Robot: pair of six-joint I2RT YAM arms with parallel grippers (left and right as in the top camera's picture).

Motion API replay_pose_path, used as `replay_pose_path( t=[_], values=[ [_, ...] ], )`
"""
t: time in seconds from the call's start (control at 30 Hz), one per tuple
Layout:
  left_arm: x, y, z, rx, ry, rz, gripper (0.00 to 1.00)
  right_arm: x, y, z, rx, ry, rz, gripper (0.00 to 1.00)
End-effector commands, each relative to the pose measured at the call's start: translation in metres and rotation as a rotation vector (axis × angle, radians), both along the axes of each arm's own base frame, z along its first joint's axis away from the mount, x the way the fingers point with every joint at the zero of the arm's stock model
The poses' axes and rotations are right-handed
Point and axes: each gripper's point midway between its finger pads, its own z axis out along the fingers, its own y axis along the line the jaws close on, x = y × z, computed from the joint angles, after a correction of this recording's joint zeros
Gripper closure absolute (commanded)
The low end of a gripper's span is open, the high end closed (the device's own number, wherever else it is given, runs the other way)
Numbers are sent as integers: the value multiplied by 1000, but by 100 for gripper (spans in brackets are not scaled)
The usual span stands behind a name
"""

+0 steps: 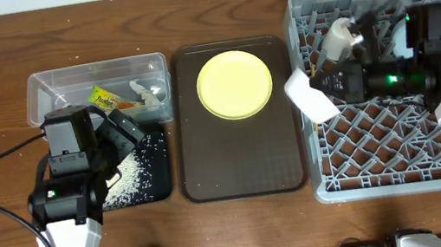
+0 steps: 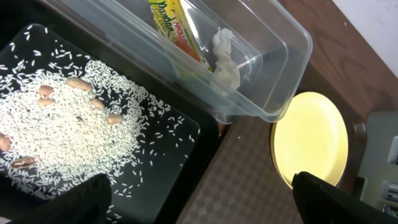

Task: Sort waste into correct bins and load items into the dishwasher rack
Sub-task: 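Carry the pink bowl with the right gripper and set it in the rack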

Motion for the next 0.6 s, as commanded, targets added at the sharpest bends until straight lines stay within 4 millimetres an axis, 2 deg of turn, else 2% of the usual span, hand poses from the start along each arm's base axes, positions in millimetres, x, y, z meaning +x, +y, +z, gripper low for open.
replay_pose_path(
  t=[0.0, 0.2, 0.4, 0.57],
  values=[
    [2, 3, 5, 7, -11, 11, 5, -13, -3, 1, 187, 8, 42, 99],
    [2, 3, 5, 7, -10, 11, 5, -12, -38, -42, 238, 59, -83, 99],
    [2, 3, 5, 7, -10, 11, 5, -15, -71, -65, 286, 79, -205, 99],
    [2, 3, 5, 7, -10, 11, 5, -17, -94, -74, 298, 93, -295, 99]
  ],
)
